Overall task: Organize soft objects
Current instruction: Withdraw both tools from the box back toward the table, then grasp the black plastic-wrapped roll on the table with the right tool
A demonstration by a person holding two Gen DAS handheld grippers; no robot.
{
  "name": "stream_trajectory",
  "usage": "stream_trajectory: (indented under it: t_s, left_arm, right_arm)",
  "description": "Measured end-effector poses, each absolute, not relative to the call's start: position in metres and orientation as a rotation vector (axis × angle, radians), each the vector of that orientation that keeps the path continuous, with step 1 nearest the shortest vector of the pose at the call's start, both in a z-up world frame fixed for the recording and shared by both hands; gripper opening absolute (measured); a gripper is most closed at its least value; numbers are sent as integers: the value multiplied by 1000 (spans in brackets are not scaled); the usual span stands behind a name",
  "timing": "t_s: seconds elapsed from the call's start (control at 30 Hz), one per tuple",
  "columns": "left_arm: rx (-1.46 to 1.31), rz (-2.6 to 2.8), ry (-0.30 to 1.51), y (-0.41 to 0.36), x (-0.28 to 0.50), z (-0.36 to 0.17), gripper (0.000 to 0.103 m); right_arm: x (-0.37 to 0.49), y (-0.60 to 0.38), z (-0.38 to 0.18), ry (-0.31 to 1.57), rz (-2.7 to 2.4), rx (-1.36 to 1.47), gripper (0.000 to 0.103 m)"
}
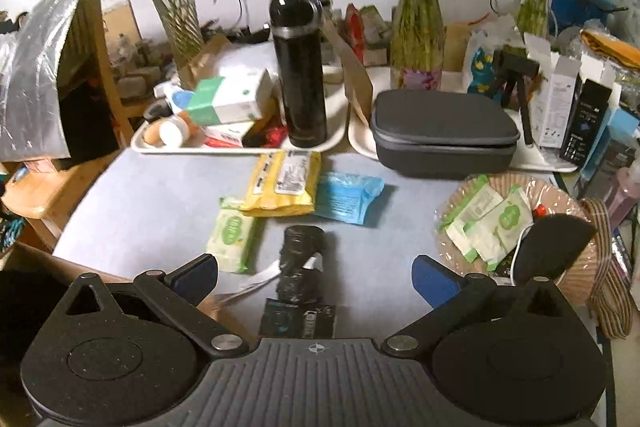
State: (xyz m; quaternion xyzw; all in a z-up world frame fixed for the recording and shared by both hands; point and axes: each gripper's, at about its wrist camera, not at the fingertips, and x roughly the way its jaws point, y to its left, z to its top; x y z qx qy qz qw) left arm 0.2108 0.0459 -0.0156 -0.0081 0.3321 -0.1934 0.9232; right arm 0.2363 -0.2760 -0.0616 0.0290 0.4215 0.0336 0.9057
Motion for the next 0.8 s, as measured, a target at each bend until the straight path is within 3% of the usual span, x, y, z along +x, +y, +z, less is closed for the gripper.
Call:
stream_trajectory:
  t_s: [0.8]
  left_arm:
    - [-51, -365, 761, 61, 259, -44, 74]
  right_arm:
    - [334, -260, -156, 1111, 213, 23, 70]
